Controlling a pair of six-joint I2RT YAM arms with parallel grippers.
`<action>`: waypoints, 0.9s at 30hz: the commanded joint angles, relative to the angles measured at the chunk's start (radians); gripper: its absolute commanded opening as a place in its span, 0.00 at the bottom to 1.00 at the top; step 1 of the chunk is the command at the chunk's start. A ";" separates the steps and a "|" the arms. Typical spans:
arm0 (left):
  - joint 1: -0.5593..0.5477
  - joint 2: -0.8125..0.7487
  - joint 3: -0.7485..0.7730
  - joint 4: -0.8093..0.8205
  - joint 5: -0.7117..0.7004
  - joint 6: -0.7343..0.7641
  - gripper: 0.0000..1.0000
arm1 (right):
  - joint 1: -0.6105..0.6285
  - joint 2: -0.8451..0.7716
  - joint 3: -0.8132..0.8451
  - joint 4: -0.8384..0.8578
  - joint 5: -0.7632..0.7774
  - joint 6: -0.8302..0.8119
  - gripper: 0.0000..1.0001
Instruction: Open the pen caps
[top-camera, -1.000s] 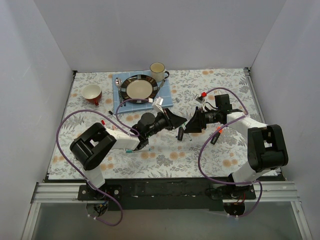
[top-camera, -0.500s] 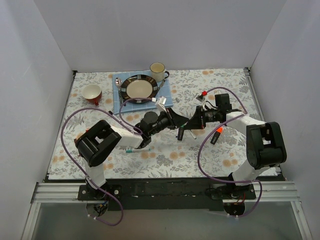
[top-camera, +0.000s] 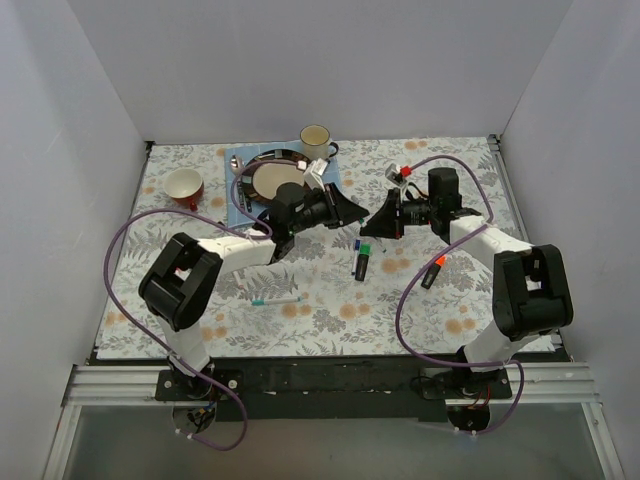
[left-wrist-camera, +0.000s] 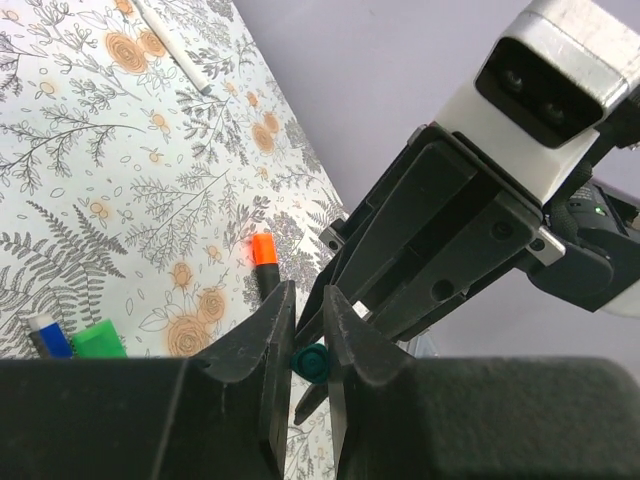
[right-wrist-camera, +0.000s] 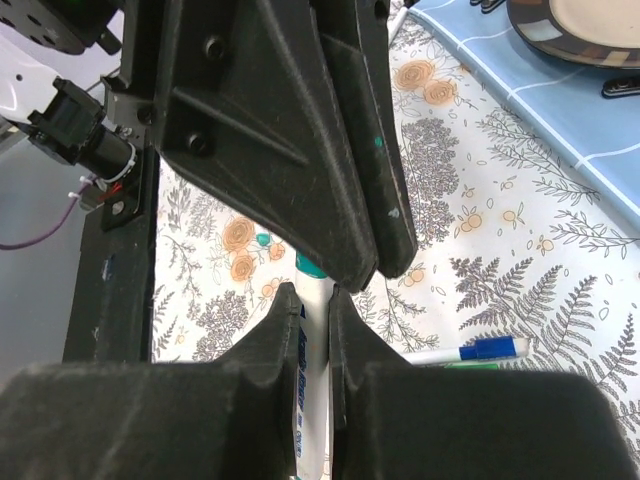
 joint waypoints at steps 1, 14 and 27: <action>0.256 -0.139 0.098 0.169 -0.357 0.000 0.00 | 0.004 -0.005 -0.081 -0.266 -0.176 -0.026 0.01; 0.318 -0.162 0.126 0.091 -0.068 0.040 0.02 | 0.003 -0.020 -0.023 -0.408 -0.144 -0.184 0.01; -0.050 -0.349 -0.376 0.376 -0.141 -0.057 0.64 | 0.029 -0.160 -0.026 -0.450 -0.167 -0.251 0.01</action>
